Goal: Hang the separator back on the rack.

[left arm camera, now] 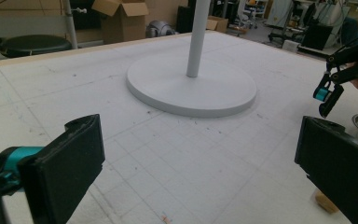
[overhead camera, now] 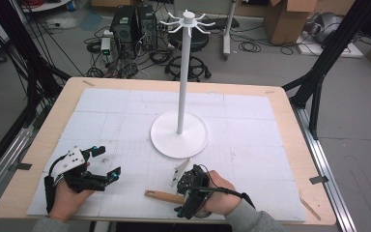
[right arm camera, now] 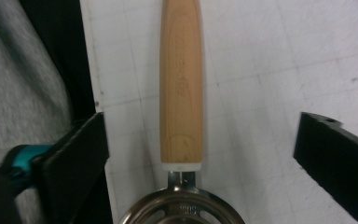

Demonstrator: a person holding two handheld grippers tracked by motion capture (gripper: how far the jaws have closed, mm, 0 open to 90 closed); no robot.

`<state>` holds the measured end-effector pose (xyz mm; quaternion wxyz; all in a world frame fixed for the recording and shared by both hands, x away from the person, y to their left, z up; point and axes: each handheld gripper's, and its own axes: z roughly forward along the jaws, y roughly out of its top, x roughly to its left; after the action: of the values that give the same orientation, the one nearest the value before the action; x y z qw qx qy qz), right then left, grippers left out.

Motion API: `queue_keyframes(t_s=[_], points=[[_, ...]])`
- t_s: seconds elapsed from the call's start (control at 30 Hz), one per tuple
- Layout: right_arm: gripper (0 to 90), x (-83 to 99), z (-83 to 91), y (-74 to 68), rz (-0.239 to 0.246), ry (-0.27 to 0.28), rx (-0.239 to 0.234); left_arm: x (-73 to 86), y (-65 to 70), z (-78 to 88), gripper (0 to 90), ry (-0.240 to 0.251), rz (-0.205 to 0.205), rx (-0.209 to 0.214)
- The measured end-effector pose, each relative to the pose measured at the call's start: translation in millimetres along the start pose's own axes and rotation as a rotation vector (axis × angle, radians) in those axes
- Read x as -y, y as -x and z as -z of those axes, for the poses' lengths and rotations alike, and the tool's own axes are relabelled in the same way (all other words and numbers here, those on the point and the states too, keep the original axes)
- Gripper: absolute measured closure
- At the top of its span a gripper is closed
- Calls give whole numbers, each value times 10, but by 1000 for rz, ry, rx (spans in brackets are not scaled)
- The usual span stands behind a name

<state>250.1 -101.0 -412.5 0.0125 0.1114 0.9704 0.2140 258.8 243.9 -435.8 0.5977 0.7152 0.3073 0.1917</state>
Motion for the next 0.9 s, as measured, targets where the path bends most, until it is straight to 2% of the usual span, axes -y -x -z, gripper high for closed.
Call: queue_keyframes(t_s=[0.07,0.3,0.47,0.9], points=[[64,-1,-18,-10,-3,-6,5,0,-2,3,18,-2,0,0],[229,-7,-5,-42,29,-49,20,1,2,3,18,-4,0,1],[327,-2,-7,-45,31,-75,20,0,0,5,18,-2,3,0],[454,-18,-21,-80,33,-119,28,2,-3,3,18,-6,2,2]])
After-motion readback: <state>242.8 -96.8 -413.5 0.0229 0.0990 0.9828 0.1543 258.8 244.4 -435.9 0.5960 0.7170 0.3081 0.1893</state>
